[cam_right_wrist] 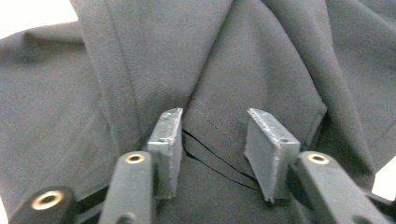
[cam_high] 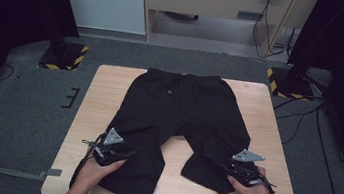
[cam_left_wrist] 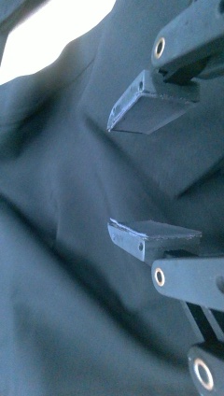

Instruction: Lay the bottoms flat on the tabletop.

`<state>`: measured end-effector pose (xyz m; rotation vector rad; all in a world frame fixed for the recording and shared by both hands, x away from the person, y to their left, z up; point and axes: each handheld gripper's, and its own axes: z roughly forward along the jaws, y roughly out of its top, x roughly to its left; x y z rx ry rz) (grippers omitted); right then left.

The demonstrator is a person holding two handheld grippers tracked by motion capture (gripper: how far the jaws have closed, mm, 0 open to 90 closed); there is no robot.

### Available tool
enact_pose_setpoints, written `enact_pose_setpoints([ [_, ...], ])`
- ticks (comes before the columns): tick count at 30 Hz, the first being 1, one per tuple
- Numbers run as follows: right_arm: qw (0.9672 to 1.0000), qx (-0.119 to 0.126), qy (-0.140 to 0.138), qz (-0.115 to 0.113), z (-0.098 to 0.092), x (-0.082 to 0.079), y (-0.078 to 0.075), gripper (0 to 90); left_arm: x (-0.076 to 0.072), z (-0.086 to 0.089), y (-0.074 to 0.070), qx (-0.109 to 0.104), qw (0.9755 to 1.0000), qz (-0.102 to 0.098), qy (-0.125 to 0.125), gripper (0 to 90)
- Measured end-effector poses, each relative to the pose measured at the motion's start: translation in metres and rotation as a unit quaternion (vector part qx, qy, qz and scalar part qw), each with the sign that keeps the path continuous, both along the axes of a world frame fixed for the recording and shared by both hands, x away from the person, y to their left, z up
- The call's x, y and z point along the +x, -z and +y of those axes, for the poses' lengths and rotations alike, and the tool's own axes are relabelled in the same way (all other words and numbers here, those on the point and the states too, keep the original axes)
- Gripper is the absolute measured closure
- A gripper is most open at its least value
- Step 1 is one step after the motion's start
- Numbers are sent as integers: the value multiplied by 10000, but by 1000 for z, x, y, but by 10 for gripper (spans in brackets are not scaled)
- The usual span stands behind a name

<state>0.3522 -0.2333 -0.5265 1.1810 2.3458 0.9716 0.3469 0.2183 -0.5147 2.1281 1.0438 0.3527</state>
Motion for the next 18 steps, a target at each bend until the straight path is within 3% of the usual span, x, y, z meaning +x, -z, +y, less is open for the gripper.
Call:
enact_pose_setpoints([
  [1, 10000, 32, -8, -8, 0, -1, 0, 609, 0, -3, 5, 194, 9997, 100, 83, 456],
  [3, 10000, 47, -36, -9, -1, -2, 0, 624, -5, -5, 8, 362, 9992, 17, 176, 463],
  [7, 10000, 75, -46, 15, -4, -6, 0, 627, -16, -1, 7, 427, 9988, 46, 235, 481],
  [14, 9999, 54, -139, 56, -10, -13, -1, 625, -49, 12, 3, 587, 9973, 200, 391, 505],
  [18, 9999, 61, -143, 46, -9, -14, 0, 635, -52, 11, 3, 523, 9971, 242, 494, 500],
])
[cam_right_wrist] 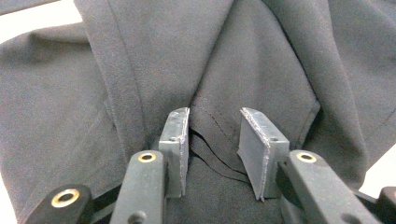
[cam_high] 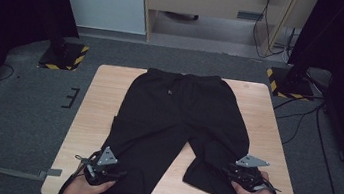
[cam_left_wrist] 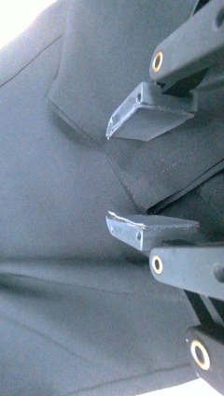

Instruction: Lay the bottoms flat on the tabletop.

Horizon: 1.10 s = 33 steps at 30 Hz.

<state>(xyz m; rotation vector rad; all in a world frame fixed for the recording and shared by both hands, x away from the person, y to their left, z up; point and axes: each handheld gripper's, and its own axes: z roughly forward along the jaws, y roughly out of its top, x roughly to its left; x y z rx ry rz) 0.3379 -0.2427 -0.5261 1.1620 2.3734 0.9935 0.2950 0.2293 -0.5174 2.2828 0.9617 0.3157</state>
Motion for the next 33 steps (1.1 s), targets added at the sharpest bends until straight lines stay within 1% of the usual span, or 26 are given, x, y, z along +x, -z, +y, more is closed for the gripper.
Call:
enact_pose_setpoints([
  [3, 10000, -26, -45, 4, -1, -1, 0, 676, 1, -7, 0, -42, 9999, 15, 122, 504],
  [5, 10000, -21, -80, 41, -2, -2, -1, 716, 0, -11, 0, -149, 9995, 83, 276, 502],
  [7, 9999, -20, -113, 49, -5, -4, -1, 752, 1, -13, -1, -140, 9995, 115, 273, 508],
  [8, 9999, -9, -119, 82, -6, -5, -2, 770, 2, -13, -3, -186, 9995, 61, 261, 503],
  [9, 9999, -8, -133, 91, -8, -6, -2, 792, 4, -12, -6, -283, 9994, -83, 188, 492],
  [10, 9998, 20, -141, 127, -10, -8, -2, 808, 7, -11, -10, -381, 9989, -251, 63, 477],
  [12, 9998, -3, -150, 132, -13, -10, -3, 842, 14, -7, -17, -495, 9976, -480, -60, 460],
  [13, 9998, -62, -141, 147, -15, -11, -4, 849, 18, -5, -17, -518, 9975, -483, -88, 456],
  [14, 9998, -108, -132, 143, -17, -13, -4, 850, 21, -4, -16, -522, 9977, -425, -126, 455],
  [15, 9996, -141, -155, 179, -20, -13, -5, 851, 21, -3, -14, -484, 9979, -409, -164, 458],
  [16, 9996, -171, -107, 172, -23, -14, -5, 849, 21, -2, -12, -398, 9984, -376, -160, 463],
  [17, 9997, -193, -64, 169, -27, -15, -6, 838, 20, -2, -11, -360, 9986, -353, -146, 466],
  [19, 9998, -163, -8, 130, -31, -16, -6, 777, 19, -2, -8, -322, 9989, -289, -177, 473],
  [20, 9999, -135, 62, 82, -31, -16, -6, 749, 18, -4, -6, -284, 9992, -242, -158, 473],
  [22, 9999, -123, 73, 78, -31, -15, -5, 724, 16, -8, -3, -31, 9997, -211, -118, 477],
  [24, 9998, -129, 106, 99, -29, -14, -5, 708, 12, -9, -1, 101, 9999, -108, -4, 484],
  [26, 9998, -156, 85, 88, -28, -13, -4, 697, 5, -7, 0, 112, 9999, -77, 61, 483],
  [28, 9998, -159, 95, 75, -28, -13, -4, 689, -3, -5, -1, 186, 9997, -101, 129, 483],
  [32, 9998, -129, 140, 86, -30, -13, -4, 669, -21, 4, -1, 146, 9994, -44, 302, 498],
  [33, 9998, -118, 157, 74, -30, -13, -5, 664, -25, 8, -1, 129, 9994, -35, 309, 499],
])
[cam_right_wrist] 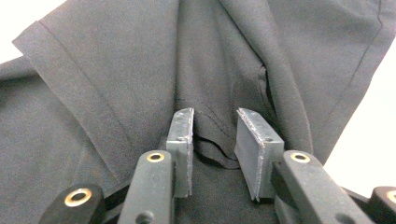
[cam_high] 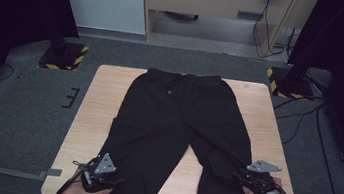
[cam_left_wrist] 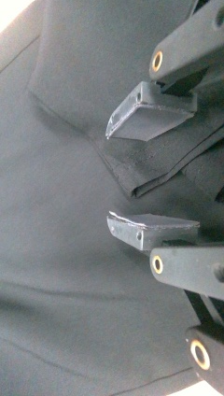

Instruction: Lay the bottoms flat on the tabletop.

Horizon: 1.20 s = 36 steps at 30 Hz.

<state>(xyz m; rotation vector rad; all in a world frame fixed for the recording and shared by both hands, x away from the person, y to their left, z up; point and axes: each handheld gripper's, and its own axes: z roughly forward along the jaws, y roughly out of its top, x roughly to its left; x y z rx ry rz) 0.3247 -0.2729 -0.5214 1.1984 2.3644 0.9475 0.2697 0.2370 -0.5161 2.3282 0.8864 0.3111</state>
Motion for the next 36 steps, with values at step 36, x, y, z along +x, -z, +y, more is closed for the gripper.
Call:
enact_pose_setpoints([
  [36, 9972, 479, -180, -540, 43, 14, -34, 790, 40, -54, -9, -572, 9979, -279, 146, 366],
])
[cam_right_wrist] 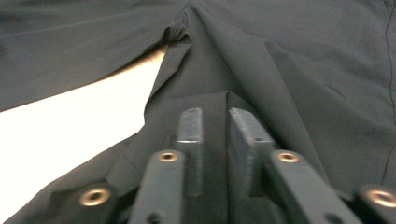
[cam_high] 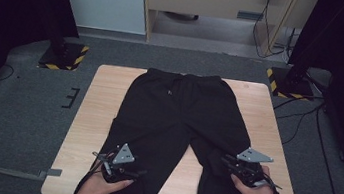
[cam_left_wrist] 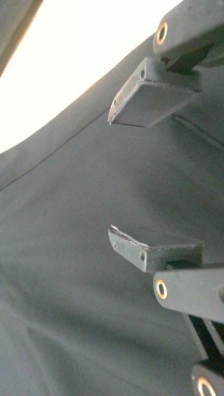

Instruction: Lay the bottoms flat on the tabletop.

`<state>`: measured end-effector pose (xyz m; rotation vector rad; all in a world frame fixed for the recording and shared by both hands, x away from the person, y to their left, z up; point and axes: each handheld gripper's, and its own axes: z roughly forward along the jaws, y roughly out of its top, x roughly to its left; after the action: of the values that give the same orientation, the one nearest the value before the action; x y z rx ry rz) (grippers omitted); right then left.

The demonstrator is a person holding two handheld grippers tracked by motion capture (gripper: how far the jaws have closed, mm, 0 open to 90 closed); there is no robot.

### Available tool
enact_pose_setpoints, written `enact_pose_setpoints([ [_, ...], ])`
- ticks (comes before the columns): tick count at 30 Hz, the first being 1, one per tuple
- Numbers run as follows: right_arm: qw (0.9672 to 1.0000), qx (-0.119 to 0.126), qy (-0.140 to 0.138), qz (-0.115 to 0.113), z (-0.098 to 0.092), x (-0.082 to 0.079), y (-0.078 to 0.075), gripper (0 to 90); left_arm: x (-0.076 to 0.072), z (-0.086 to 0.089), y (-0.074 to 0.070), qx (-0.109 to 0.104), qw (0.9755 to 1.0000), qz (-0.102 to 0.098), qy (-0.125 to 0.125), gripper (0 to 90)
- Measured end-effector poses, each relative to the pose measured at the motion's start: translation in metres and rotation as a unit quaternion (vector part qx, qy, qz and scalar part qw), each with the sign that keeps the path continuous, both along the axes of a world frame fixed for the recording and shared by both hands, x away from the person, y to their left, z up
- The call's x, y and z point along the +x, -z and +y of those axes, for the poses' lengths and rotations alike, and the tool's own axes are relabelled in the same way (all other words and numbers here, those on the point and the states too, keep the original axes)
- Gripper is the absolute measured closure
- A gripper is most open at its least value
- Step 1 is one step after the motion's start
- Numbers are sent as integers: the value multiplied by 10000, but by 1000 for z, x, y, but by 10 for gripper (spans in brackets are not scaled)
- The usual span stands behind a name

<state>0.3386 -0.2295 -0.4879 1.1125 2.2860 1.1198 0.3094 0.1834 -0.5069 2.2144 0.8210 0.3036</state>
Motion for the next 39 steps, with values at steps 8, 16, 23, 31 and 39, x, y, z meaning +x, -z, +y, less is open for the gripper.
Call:
enact_pose_setpoints([
  [8, 9990, 198, -371, -125, 38, 0, -19, 780, 3, 18, 1, 8, 9995, 17, -305, 376],
  [16, 9966, 40, -774, 265, 112, 13, 1, 515, 2, 14, 4, 93, 9998, 61, -174, 363],
  [23, 9935, -118, -1052, 416, 160, 8, 25, 364, -7, 11, 5, 189, 9998, 27, -81, 358],
  [31, 9915, -337, -1170, 470, 184, 7, 42, 305, -1, 14, 12, 395, 9989, 52, -230, 348],
  [39, 9901, -375, -1322, 291, 189, 6, 42, 570, 3, 17, 14, 411, 9987, 114, -269, 465],
])
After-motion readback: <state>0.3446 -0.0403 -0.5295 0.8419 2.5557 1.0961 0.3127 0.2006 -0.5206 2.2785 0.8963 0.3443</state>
